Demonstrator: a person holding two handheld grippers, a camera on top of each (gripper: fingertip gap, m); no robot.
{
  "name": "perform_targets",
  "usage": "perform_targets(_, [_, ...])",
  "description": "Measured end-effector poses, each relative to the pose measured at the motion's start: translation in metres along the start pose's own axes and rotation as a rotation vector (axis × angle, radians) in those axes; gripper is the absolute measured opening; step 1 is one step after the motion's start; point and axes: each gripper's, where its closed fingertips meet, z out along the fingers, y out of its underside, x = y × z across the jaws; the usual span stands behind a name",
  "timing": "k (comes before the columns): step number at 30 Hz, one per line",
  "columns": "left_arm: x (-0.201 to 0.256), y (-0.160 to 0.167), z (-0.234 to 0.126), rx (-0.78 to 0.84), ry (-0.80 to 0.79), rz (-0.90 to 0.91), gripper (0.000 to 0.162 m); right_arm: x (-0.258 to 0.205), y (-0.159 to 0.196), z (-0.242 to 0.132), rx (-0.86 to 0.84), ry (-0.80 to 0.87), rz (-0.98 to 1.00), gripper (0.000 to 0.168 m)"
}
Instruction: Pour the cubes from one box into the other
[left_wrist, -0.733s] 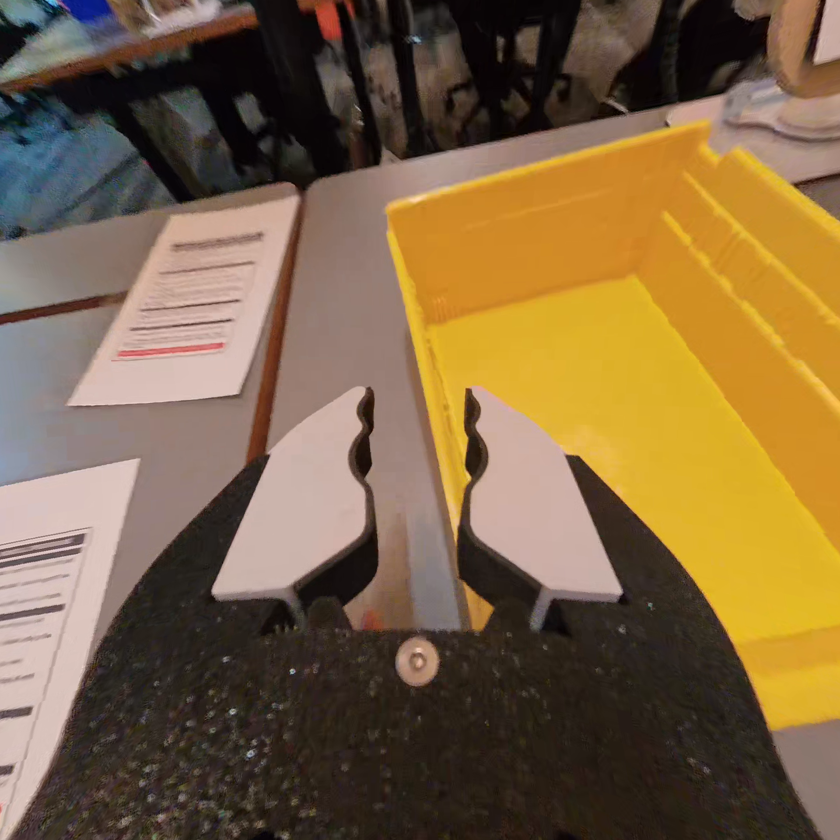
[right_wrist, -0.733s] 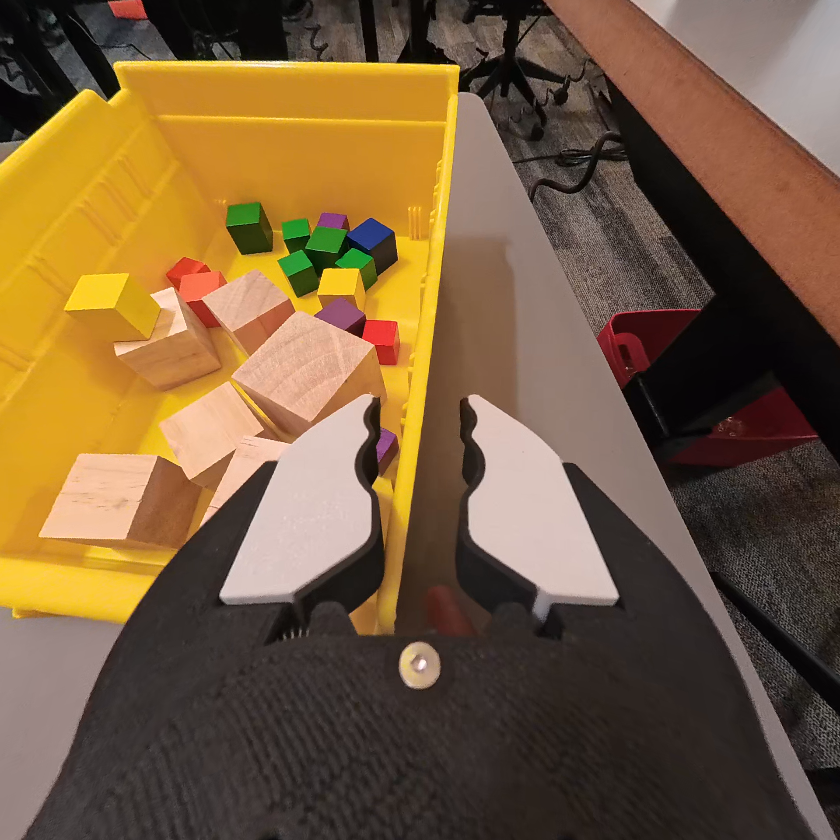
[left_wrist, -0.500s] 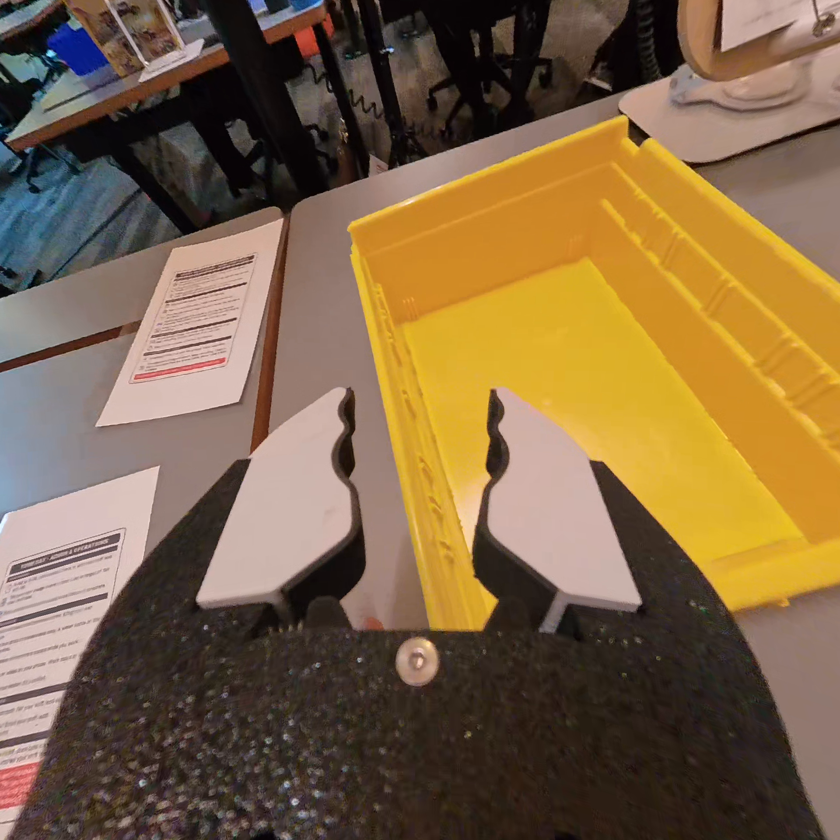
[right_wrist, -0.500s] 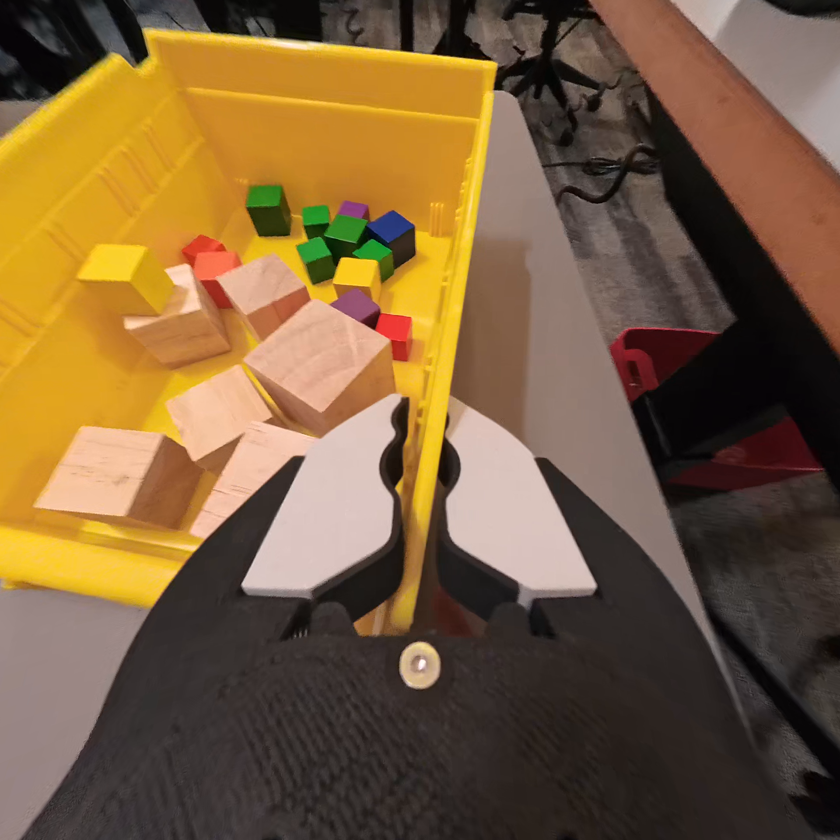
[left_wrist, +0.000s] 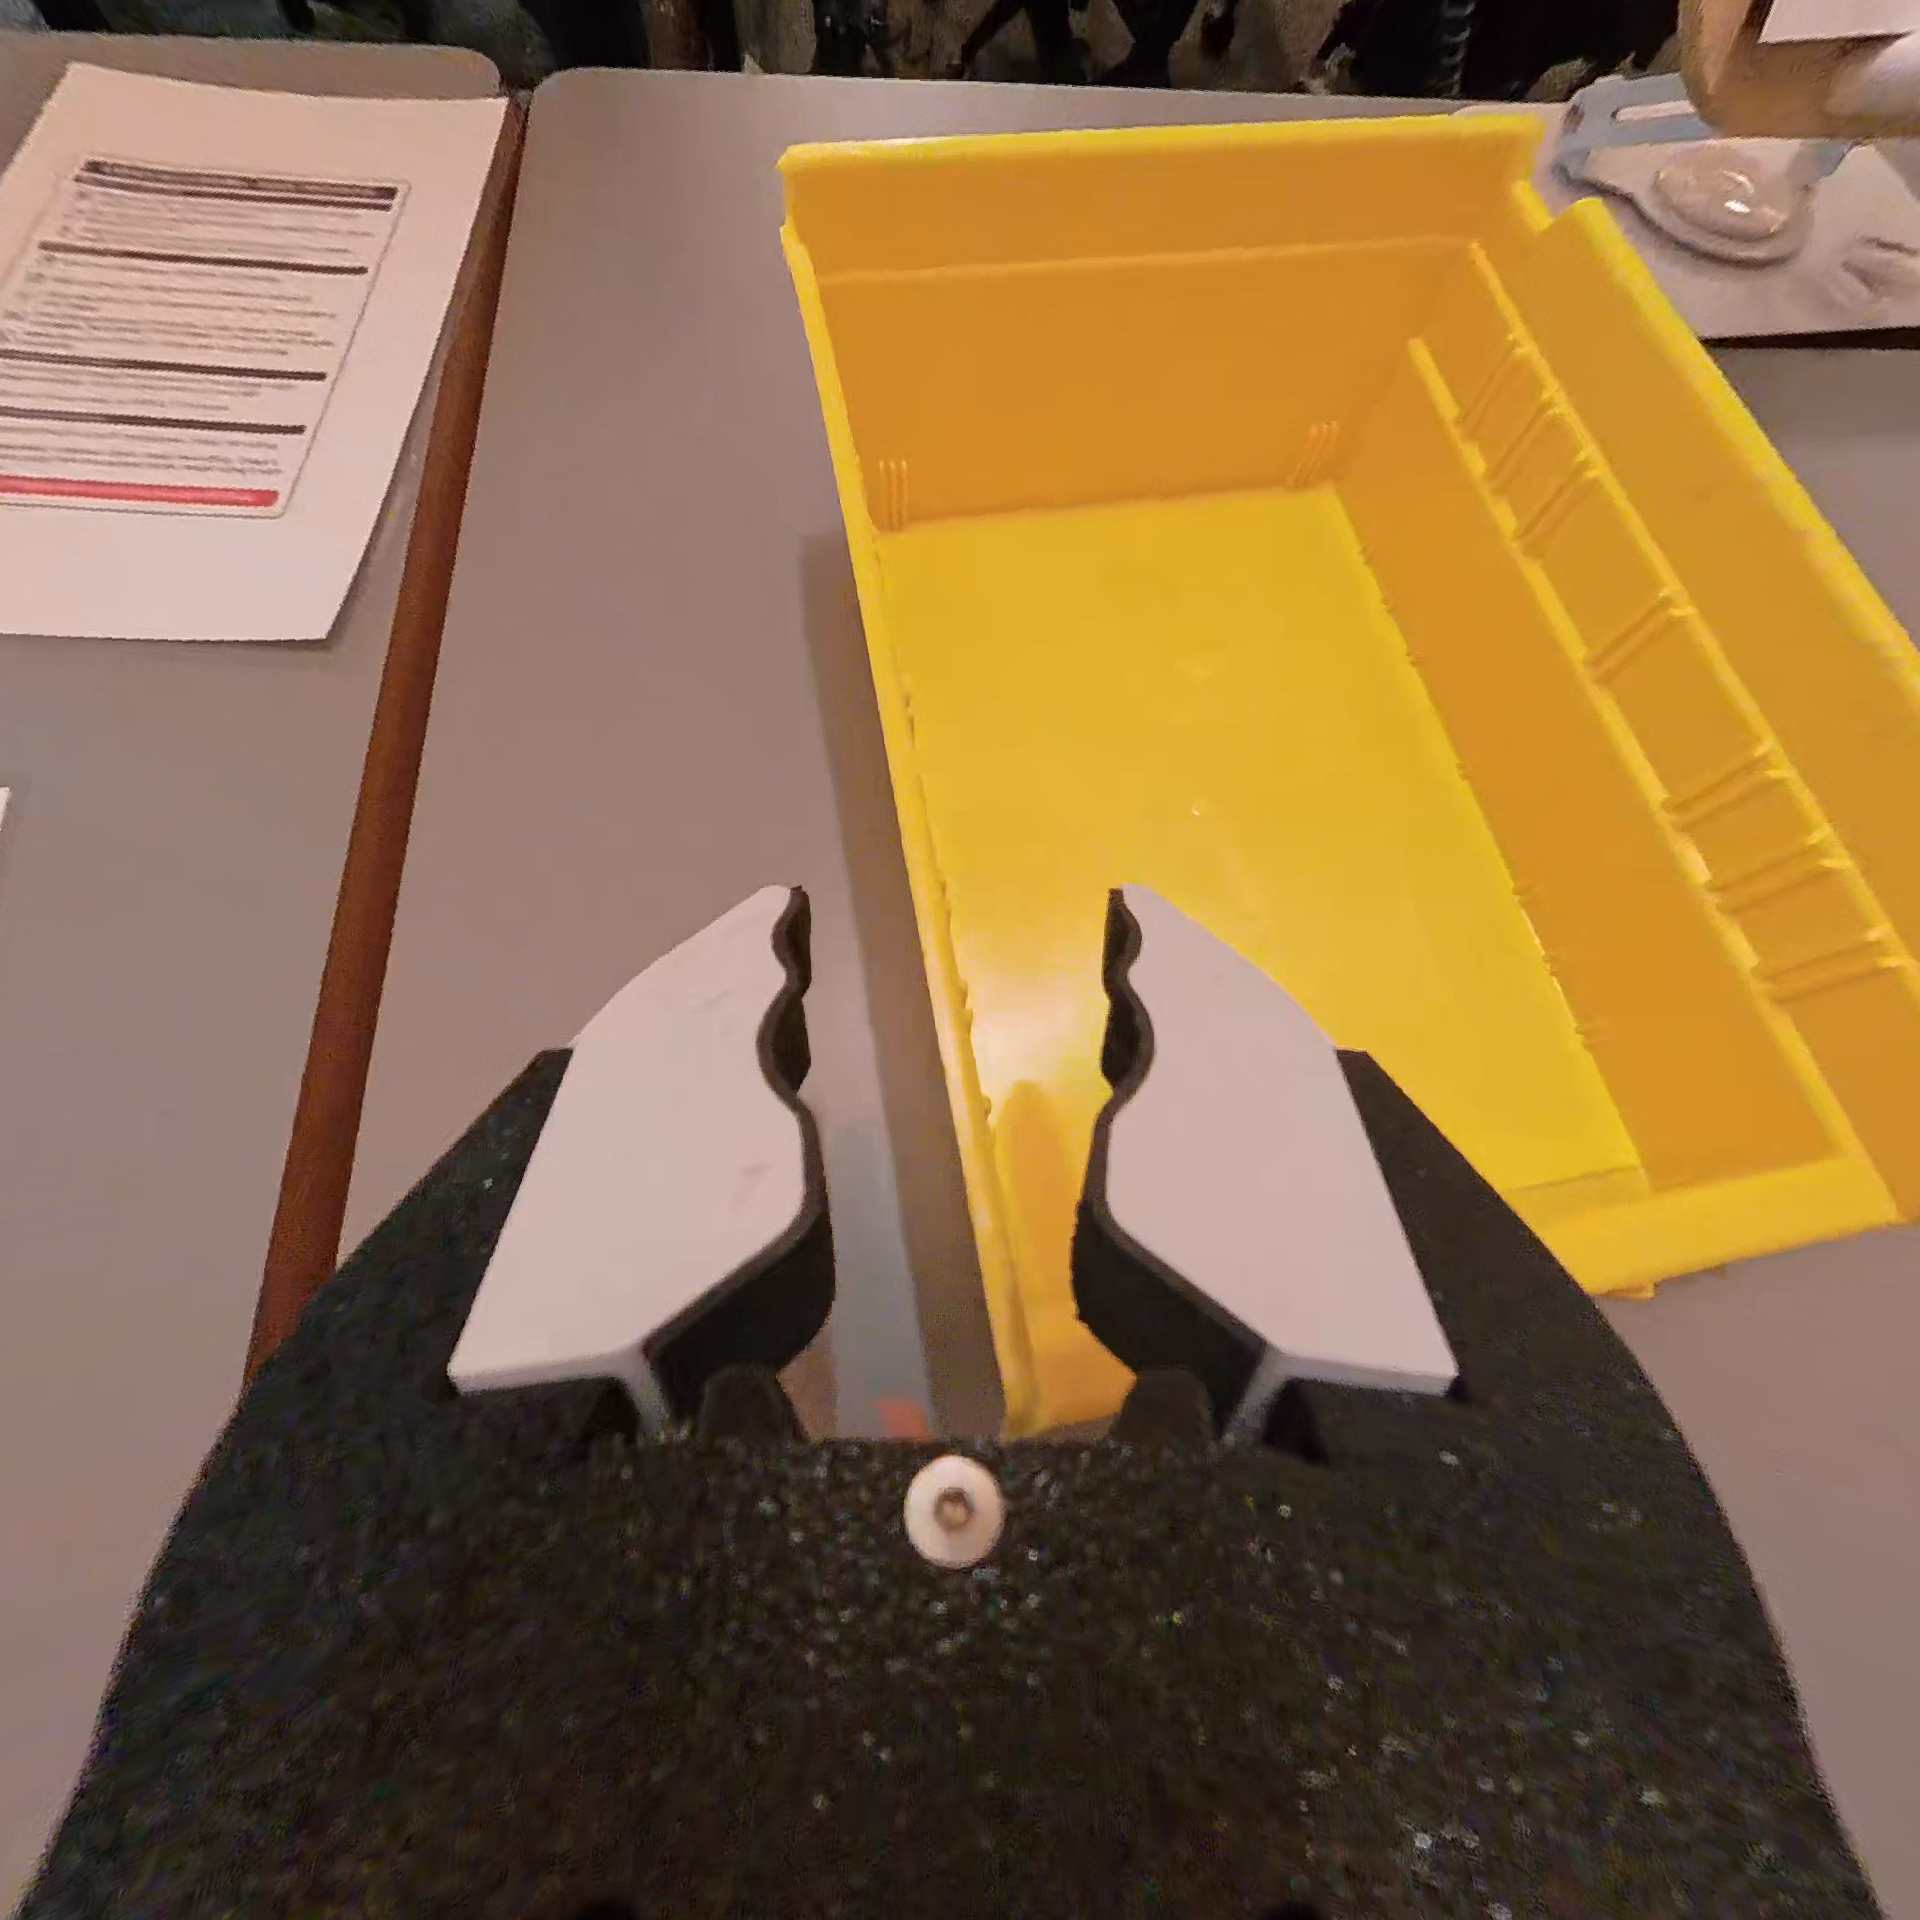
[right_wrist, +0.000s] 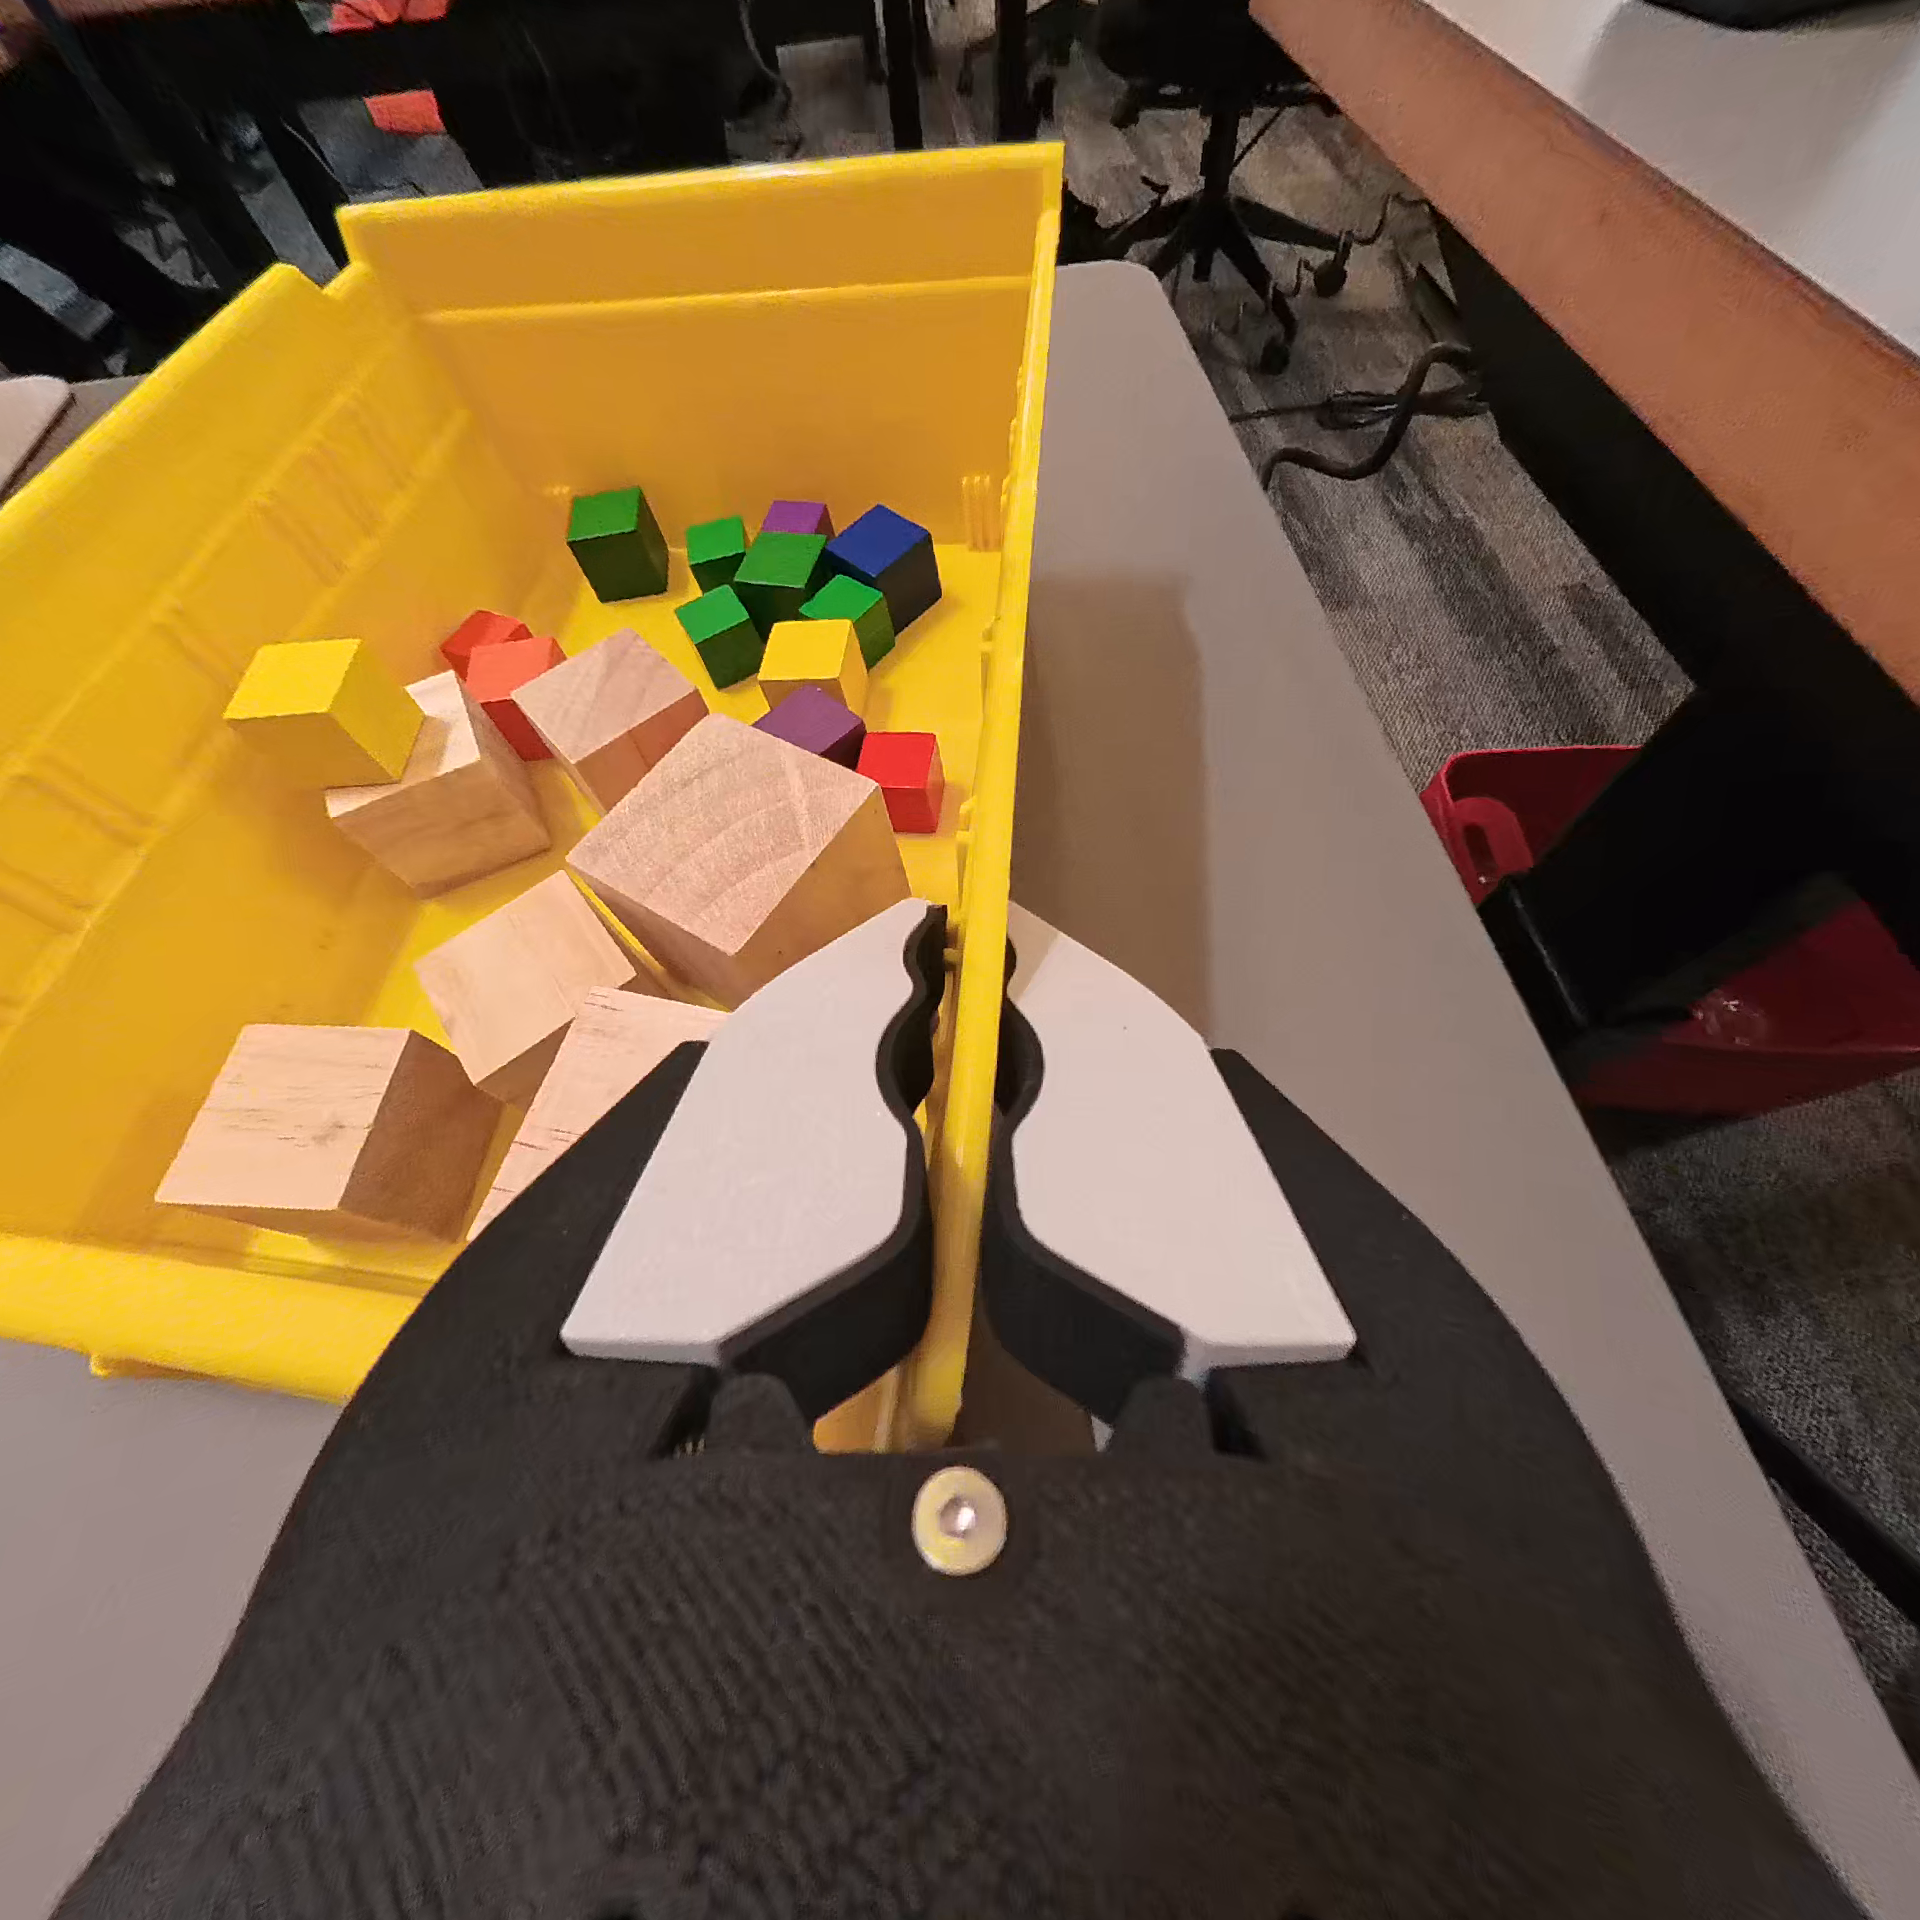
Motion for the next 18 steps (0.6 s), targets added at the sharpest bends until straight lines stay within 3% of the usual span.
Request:
perform_targets(12, [0.012,-0.008,0.022,-0.007,0.223,-0.139,0.058,-0.052,-0.020,-0.031,0.123,-0.154,0.057,0.005])
perform_targets(14, [0.017,-0.003,0.027,-0.035,0.250,-0.153,0.045,-0.064,-0.028,-0.038,0.135,-0.182,0.071,0.005])
perform_targets(16, [0.007,0.000,0.031,-0.039,0.160,-0.187,0.016,-0.076,-0.037,-0.045,0.140,-0.198,0.069,0.005])
perform_targets(18, [0.015,0.003,0.031,-0.054,0.156,-0.195,0.015,-0.088,-0.046,-0.052,0.143,-0.207,0.053,0.005])
